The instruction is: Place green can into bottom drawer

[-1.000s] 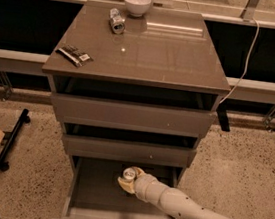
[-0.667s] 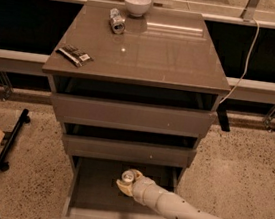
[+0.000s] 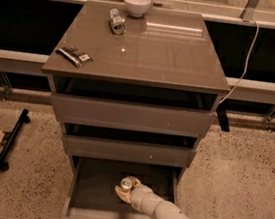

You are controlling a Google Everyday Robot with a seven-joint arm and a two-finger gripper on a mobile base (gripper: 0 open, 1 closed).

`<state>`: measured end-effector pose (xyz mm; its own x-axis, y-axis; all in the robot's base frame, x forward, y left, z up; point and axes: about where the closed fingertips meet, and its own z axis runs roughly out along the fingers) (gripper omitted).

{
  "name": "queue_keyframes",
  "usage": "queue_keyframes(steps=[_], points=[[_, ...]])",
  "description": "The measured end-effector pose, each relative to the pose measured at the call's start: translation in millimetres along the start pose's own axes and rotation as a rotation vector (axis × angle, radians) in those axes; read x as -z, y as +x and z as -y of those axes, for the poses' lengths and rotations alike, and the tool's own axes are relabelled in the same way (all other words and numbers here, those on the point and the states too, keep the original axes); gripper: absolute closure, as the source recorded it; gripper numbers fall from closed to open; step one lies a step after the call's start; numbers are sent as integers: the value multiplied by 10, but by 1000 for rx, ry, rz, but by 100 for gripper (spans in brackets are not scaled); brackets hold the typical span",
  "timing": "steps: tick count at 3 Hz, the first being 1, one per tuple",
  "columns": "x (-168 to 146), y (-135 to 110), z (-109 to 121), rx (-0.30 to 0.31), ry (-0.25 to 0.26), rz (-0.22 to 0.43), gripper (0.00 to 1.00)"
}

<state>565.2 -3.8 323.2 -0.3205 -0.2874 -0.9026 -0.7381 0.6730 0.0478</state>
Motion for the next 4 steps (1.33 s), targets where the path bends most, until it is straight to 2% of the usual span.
queue_keyframes(steps=[1,2,3,4], points=[[-191,354,-5,-72,-16,29,100],[-313,591,-3,-104,-20,29,100],[-440,862,1,-133,-8,-5,73],[-503,1017,17,-154,9,-26,51]])
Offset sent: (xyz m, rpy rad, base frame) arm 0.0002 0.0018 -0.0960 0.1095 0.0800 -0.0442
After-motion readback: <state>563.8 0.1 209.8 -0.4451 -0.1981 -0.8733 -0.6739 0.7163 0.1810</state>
